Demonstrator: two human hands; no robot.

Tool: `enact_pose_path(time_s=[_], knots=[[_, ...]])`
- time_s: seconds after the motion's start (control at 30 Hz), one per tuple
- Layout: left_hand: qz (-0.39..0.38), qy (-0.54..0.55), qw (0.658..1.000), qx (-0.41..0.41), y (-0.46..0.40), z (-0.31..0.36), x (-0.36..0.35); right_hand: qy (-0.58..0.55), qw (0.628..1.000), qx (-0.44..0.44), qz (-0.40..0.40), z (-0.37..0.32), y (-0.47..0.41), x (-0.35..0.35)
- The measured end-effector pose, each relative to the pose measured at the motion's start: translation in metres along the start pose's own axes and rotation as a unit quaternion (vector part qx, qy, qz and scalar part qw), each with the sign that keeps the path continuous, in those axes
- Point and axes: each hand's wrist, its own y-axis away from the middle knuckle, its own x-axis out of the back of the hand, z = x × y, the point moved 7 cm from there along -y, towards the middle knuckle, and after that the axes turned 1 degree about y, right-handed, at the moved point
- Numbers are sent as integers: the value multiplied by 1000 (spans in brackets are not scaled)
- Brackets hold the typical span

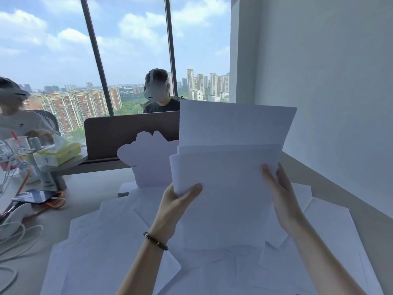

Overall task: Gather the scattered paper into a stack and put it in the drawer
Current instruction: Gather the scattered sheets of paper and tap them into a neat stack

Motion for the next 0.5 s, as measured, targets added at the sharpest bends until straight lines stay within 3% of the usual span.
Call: enact_pose_path(time_s=[0.17, 0.5], knots=[[-21, -34, 998, 42, 11, -35, -1, 32, 996, -79, 28, 56, 28, 7], [13, -18, 1000, -19, -12, 5, 0, 84, 996, 2, 44, 9, -1, -1]])
